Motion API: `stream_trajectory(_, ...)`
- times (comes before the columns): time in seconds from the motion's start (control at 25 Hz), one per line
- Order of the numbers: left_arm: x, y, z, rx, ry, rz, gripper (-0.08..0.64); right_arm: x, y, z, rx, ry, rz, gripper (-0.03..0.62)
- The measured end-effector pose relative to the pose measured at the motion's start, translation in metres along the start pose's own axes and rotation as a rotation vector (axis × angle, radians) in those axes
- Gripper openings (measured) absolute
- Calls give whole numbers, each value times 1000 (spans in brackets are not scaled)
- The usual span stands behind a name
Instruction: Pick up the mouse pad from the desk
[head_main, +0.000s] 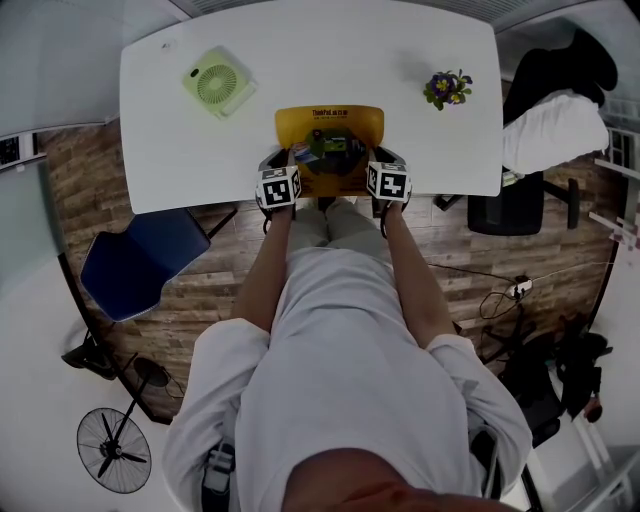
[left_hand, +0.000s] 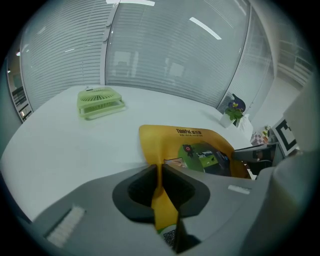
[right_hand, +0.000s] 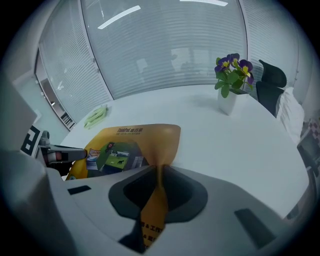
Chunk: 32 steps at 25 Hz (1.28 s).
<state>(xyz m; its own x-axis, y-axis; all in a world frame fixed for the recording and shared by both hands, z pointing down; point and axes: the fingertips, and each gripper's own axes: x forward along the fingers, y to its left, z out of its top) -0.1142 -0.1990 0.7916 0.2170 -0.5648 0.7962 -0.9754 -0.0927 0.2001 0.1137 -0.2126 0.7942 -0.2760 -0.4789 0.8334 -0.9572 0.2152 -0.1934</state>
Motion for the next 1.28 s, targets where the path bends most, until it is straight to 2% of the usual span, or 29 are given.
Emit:
stream_trajectory(0.32,-6,-3,4,-4,-19,-35,38,-9,4,6,-17,-38,10,49)
stream_trajectory(0.72,-29,-8,18,56,-87,-63,38,-35,13,23,-14,-112,38,49)
stream_trajectory(0.96,-52,-14,54,90,-177,-85,38,-64,22,54,-29,-197,54,49)
stream_trajectory(1.28,-96,-27,121,143,-340,-100,38,-113,34,120,-107,-362,48,49)
